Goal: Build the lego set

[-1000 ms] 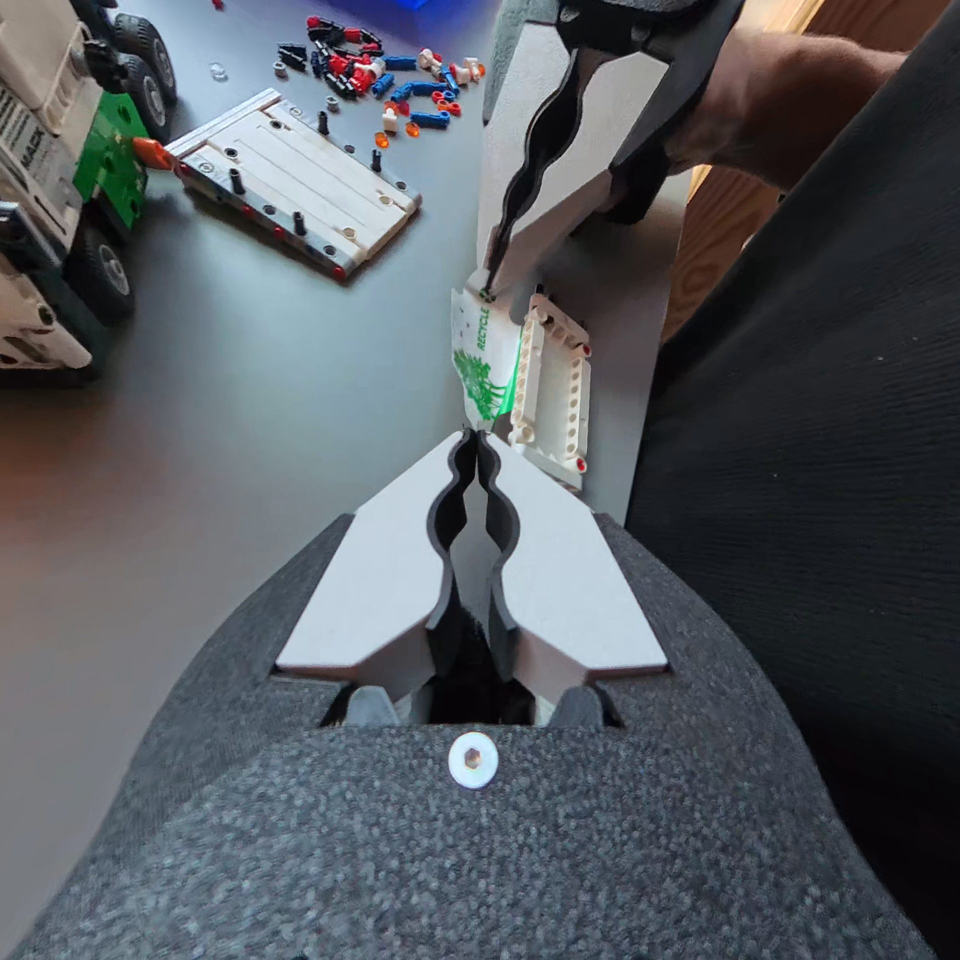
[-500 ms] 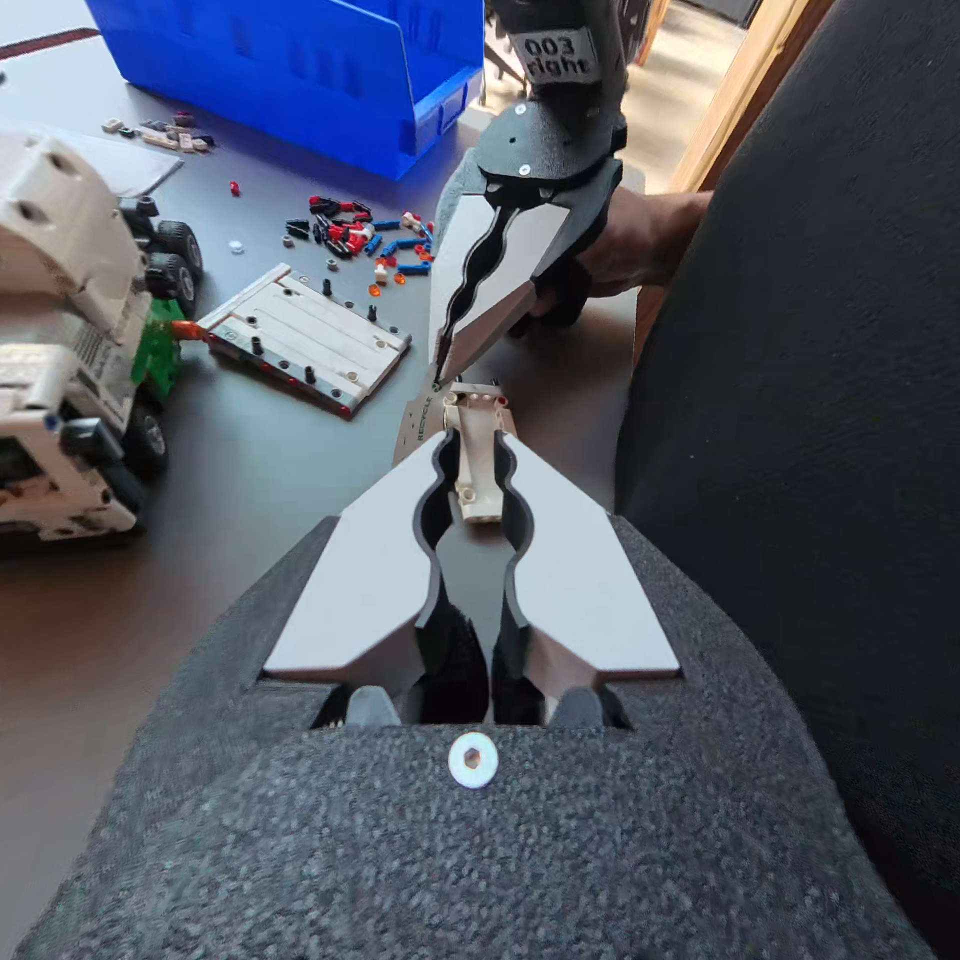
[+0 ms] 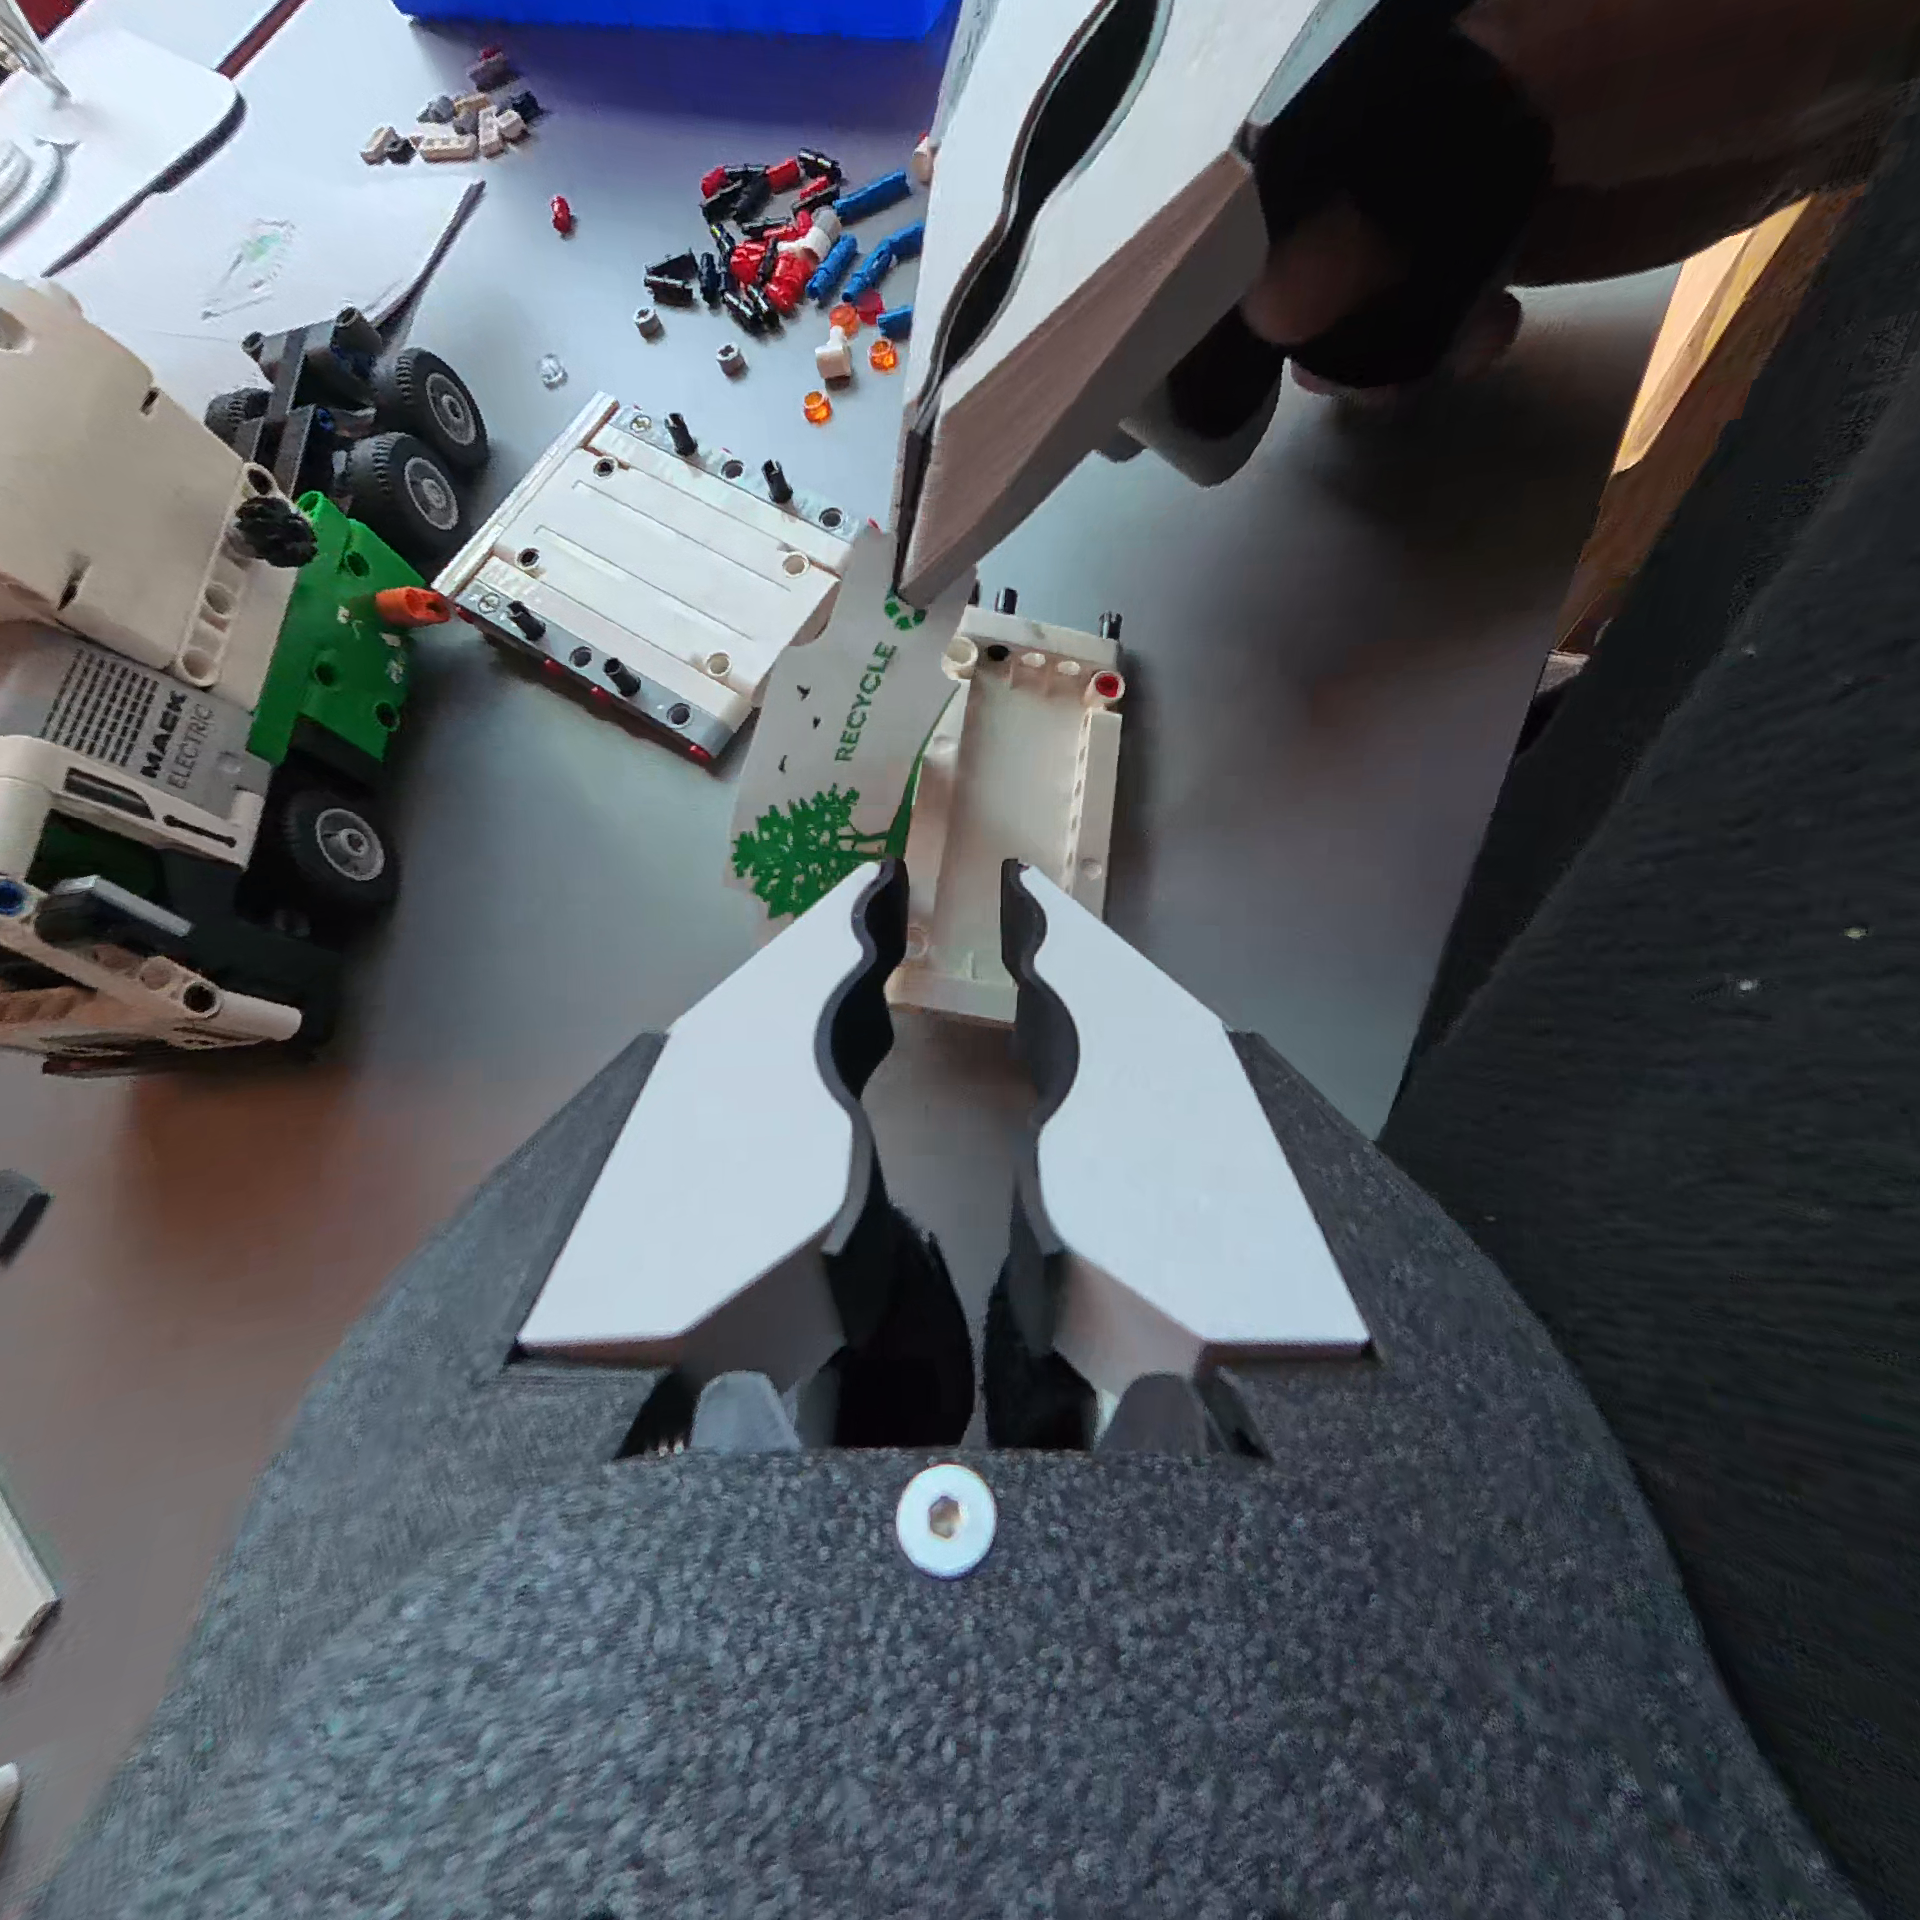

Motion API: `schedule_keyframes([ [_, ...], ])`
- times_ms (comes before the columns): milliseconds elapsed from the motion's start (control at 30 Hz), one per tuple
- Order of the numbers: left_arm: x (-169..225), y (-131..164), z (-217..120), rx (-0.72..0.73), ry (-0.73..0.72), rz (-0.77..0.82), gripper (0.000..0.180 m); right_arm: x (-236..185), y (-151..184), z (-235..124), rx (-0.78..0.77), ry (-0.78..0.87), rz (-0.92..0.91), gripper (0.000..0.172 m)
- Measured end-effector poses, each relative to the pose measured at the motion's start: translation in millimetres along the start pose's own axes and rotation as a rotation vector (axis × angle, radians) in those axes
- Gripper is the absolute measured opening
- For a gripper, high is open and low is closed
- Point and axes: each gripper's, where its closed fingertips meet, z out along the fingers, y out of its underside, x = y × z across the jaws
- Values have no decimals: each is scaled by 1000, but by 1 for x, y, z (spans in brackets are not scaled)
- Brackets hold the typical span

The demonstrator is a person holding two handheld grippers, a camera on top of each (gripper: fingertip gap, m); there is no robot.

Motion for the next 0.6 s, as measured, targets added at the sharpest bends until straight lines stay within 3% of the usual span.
schedule_keyframes([
  [367, -14, 6, -1, -58, -128, 100, 17, -8, -7, 0, 6, -16, -60, 0],
  [600, -28, 4, -8, -28, -142, 24, 19, -10, -10, 0, 9, -12, -79, 0],
])
